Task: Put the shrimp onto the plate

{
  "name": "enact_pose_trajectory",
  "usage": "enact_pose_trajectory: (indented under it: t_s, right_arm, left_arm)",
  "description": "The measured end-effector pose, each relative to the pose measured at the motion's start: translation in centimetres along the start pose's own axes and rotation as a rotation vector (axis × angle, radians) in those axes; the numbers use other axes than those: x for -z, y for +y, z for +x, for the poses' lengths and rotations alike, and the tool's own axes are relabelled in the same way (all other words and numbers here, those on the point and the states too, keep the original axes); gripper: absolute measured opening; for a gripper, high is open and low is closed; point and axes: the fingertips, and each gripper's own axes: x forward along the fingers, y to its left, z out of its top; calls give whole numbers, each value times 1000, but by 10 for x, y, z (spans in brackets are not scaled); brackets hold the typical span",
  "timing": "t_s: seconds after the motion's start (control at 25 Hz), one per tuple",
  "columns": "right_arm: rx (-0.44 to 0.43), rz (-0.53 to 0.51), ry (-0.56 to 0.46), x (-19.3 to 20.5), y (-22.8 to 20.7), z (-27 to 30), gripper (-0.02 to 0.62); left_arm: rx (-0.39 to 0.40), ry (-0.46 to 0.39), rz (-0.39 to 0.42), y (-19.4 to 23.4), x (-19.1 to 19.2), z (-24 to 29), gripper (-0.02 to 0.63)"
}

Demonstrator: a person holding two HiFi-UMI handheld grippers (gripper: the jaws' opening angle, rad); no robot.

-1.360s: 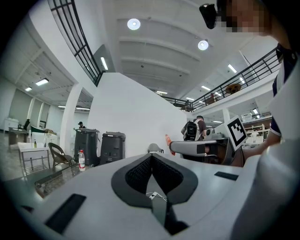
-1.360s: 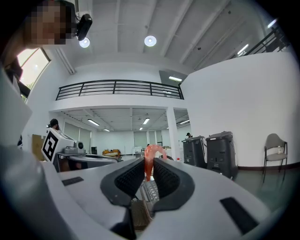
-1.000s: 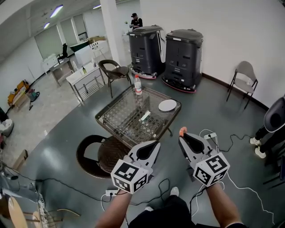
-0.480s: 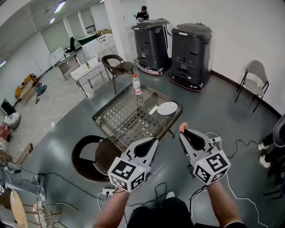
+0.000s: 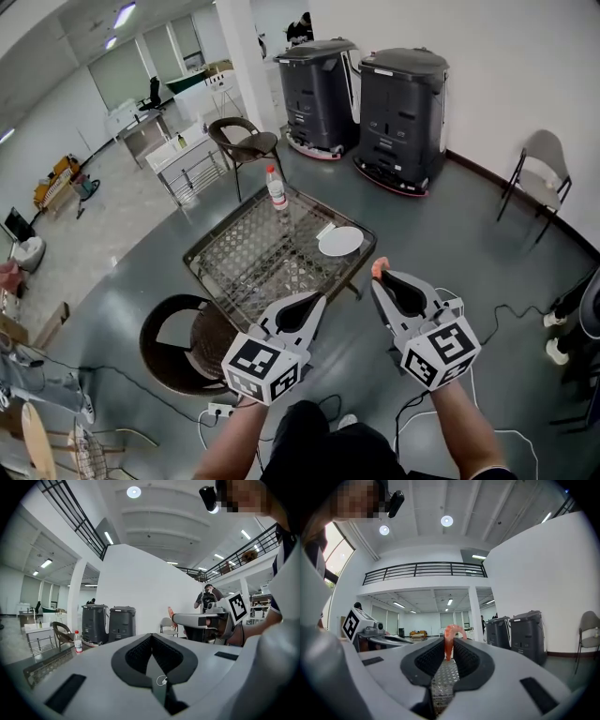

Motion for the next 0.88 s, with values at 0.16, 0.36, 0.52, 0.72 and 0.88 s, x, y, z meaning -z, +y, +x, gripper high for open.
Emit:
enact_pose_trajectory:
  t_s: [0.16, 0.36, 0.52, 0.72, 0.88]
  right_arm:
    - [15, 12, 16, 3, -19, 9, 58]
    - [32, 8, 34, 12, -38, 30, 58]
    - [57, 4, 63, 22, -62, 54, 58]
    - [75, 1, 92, 28, -94, 97, 58]
    - [94, 10, 118, 37, -120, 135, 58]
  left_arm:
    - [14, 6, -8, 6, -1, 20, 9]
    - [36, 6, -25, 23, 3, 51, 9]
    - [63, 1, -29, 43, 6, 83, 9]
    - [84, 12, -50, 79, 8, 123, 9]
    - [91, 31, -62, 114, 12, 150, 9]
